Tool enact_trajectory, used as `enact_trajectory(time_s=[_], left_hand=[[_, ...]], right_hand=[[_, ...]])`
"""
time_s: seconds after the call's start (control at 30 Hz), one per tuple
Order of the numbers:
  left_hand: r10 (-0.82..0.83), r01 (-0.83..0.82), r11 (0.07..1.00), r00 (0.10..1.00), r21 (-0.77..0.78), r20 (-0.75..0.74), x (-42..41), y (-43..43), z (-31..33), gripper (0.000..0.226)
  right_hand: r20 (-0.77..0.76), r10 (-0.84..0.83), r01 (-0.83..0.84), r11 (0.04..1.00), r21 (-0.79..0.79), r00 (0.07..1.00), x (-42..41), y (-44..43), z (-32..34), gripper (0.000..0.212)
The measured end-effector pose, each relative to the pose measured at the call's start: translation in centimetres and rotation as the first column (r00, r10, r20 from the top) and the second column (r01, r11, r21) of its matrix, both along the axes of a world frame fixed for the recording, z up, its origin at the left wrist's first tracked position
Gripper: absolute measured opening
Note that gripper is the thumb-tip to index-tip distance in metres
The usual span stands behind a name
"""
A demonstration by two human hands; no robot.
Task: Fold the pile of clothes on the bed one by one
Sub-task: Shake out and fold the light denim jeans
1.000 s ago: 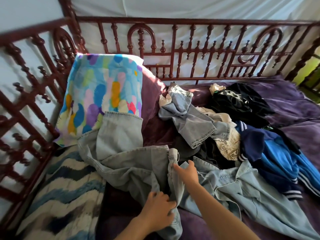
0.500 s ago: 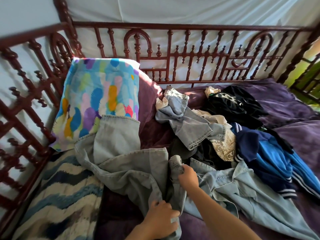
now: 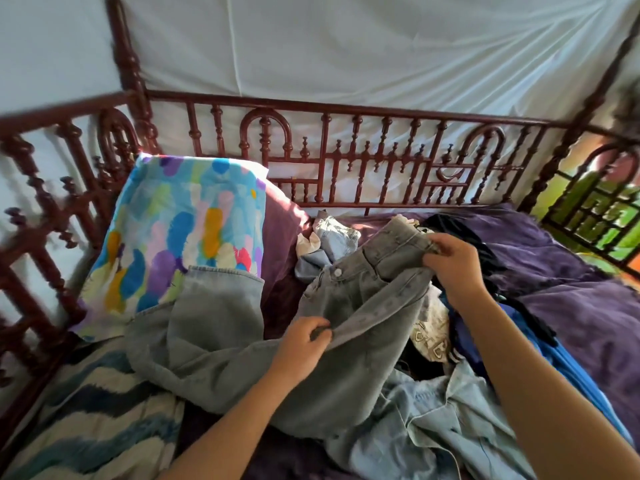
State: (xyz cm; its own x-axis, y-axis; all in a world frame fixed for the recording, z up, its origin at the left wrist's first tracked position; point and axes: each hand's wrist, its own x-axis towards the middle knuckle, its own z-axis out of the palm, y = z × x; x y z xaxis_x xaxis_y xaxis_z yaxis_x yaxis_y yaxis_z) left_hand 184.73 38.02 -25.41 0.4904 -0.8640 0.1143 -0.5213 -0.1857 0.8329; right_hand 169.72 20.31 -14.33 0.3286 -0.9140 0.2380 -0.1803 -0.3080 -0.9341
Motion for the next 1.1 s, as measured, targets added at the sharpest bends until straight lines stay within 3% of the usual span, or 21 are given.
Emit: enact_trajectory(time_s=[0.13, 0.33, 0.43, 0.53, 0.7, 0.83, 0.97, 1.03, 1.1], left_hand=[[0.092, -0.088, 0.992, 0.995, -0.087, 0.046, 1.3, -1.5, 2.9, 0.021], [0.103, -0.122, 0.971, 0.989, -0.204, -0.102, 2.7, -3.7, 7.3, 0.028], [0.002, -0.029, 0.987, 0.986, -0.161, -0.169, 2.6, -5.0, 8.7, 0.035], [-0.177, 0.174, 0.984, 0.983, -0.049, -0.057, 0.7, -6.3, 7.8, 0.024], [-0.165, 0.148, 0.984, 0.967, -0.102, -0.193, -1.4, -8.6, 7.1, 0.007], [-0.201, 0.192, 0.979, 0.954, -0.064, -0.221, -2.4, -10.7, 7.1, 0.033], [-0.21, 0.172, 0.97, 0.949, -0.17, -0.237, -2.7, -12.8, 7.8, 0.038], [-0.229, 0.181, 0.964, 0.939, -0.196, -0.257, -2.5, -13.4, 8.1, 0.067], [-0.239, 0.186, 0.963, 0.922, -0.193, -0.305, -2.1, -13.2, 8.6, 0.11]], right_hand=[[0.229, 0.001, 0.009, 0.999, -0.043, 0.973, -1.4, -2.2, 7.9, 0.049], [0.427, 0.198, -0.116, 0.971, -0.209, 0.882, -3.0, -3.1, 20.6, 0.065], [0.438, 0.214, -0.113, 0.963, -0.245, 0.873, -4.6, -3.7, 24.6, 0.065], [0.417, 0.204, -0.11, 0.965, -0.238, 0.886, -5.7, -3.8, 25.9, 0.065], [0.196, 0.182, -0.146, 0.972, -0.182, 0.964, -6.4, -3.8, 21.9, 0.067], [0.134, 0.205, -0.192, 0.976, -0.099, 0.97, -7.0, -3.9, 19.1, 0.066], [0.146, 0.269, -0.255, 0.961, -0.109, 0.952, -7.9, -3.4, 19.3, 0.071], [0.152, 0.298, -0.279, 0.951, -0.136, 0.942, -8.5, -3.2, 20.2, 0.07], [0.177, 0.316, -0.289, 0.944, -0.162, 0.932, -9.1, -3.2, 21.3, 0.069]])
